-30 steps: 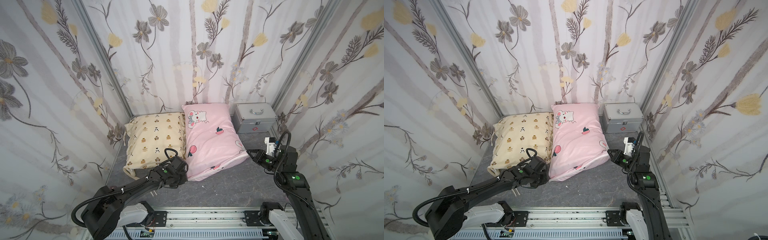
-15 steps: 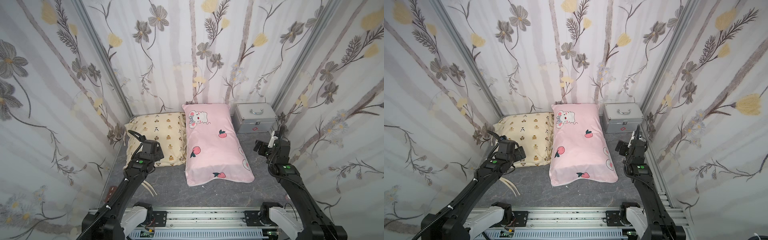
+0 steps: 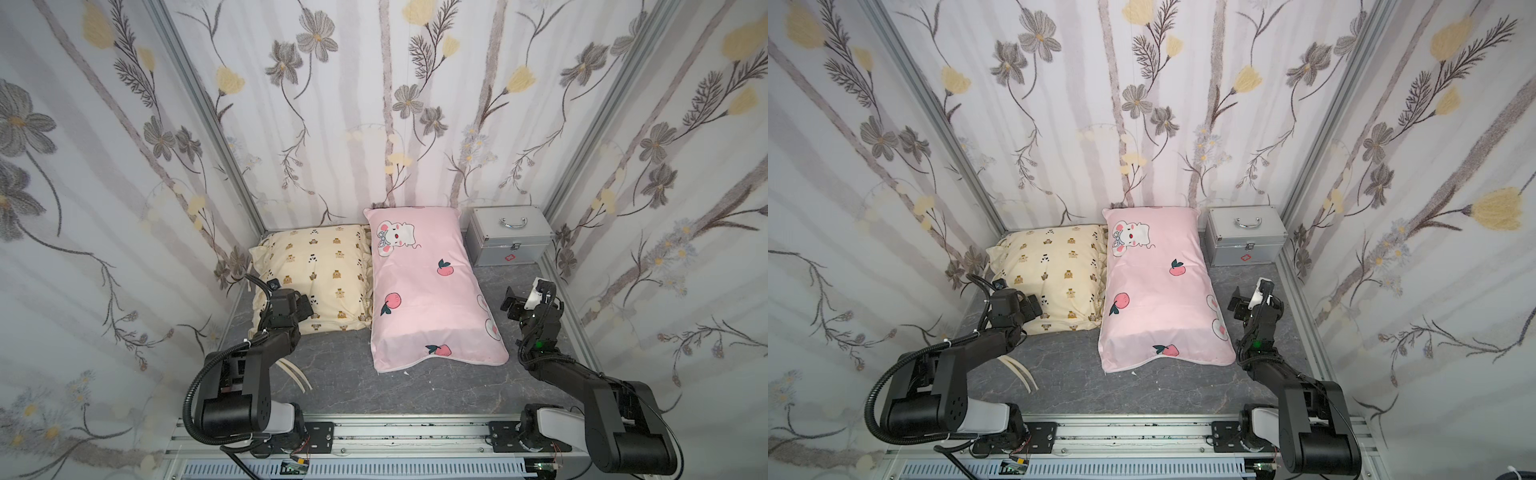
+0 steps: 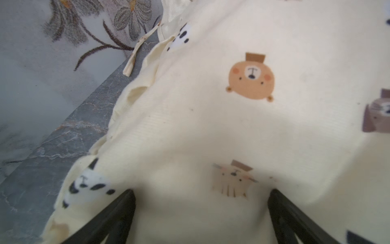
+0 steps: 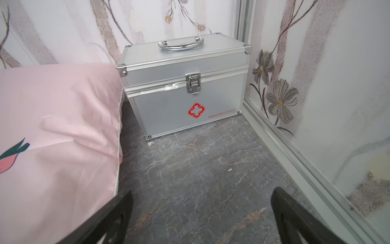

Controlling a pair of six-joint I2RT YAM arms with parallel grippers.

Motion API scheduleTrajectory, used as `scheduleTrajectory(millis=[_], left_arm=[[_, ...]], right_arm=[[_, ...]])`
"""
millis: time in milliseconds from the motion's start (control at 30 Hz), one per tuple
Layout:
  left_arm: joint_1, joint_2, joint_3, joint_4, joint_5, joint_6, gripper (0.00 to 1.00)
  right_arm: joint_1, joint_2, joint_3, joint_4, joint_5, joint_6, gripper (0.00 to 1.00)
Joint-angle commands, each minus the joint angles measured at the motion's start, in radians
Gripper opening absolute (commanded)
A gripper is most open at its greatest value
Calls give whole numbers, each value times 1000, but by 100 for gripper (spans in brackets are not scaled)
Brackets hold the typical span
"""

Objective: Zip up pillowcases
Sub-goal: Reset both arms

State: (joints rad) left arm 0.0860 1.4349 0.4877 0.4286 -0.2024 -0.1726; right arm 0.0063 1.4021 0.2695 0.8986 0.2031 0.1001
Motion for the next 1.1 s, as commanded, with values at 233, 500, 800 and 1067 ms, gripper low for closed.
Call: scheduleTrajectory(millis=[233,500,800,1067], left_arm=[[-41,34,-80,358,103,76,100],[-113,129,-108,492,2,130,100],[-120,142,-113,530,19,151,100],[-124,140,-113,525,17,156,100]], right_arm=[[-3,82,-87,385,24,2,100],[-3,104,-95,439,30,-4,100],[-3,107,-91,439,24,-8,100],[-3,107,-92,438,24,-8,100]])
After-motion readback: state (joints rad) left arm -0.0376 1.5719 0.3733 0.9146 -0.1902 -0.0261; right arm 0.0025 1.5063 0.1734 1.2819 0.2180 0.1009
